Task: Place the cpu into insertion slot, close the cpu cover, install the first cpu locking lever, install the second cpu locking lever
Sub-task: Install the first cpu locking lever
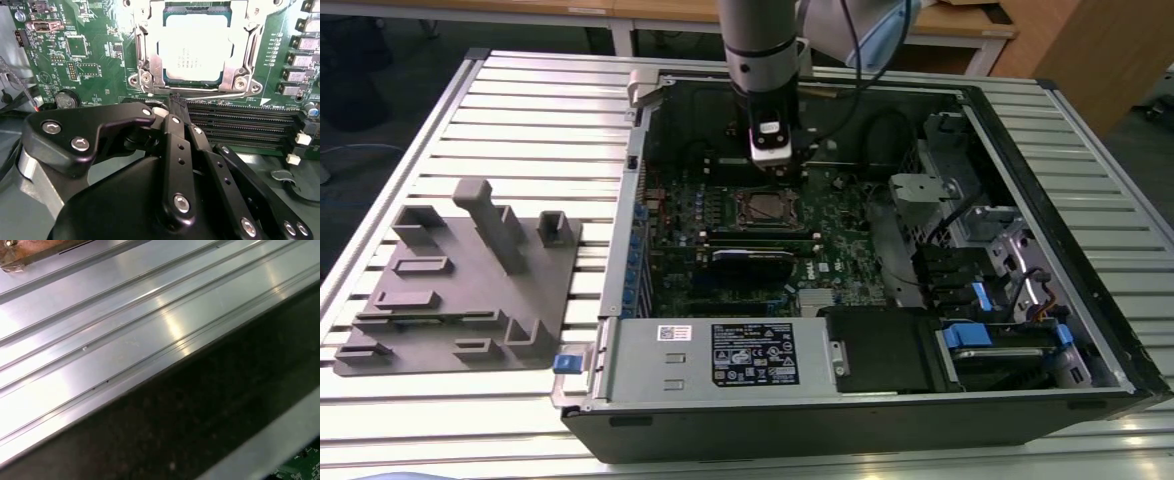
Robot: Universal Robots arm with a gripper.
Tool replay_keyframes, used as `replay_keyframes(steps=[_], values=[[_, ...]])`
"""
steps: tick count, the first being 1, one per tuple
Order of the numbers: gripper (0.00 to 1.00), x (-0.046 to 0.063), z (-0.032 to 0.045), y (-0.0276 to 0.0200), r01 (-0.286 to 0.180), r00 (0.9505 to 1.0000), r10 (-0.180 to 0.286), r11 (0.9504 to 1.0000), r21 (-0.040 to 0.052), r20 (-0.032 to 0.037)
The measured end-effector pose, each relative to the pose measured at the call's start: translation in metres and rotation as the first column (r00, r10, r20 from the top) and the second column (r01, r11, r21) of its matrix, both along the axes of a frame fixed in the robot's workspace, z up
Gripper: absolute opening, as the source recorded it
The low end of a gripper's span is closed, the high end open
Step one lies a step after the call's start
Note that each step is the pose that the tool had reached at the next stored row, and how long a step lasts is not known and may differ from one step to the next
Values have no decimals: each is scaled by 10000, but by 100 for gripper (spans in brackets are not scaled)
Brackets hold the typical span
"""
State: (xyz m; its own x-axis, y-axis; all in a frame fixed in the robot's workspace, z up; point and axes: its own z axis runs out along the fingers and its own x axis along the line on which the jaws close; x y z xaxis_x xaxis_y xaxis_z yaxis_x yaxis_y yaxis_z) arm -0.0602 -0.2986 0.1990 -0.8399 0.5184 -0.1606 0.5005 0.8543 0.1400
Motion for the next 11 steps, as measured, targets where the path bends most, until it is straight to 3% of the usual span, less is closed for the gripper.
replay_keyframes(steps=[11], values=[[11,10,-69,-17,15,10000,-15,10000,-22,-3]])
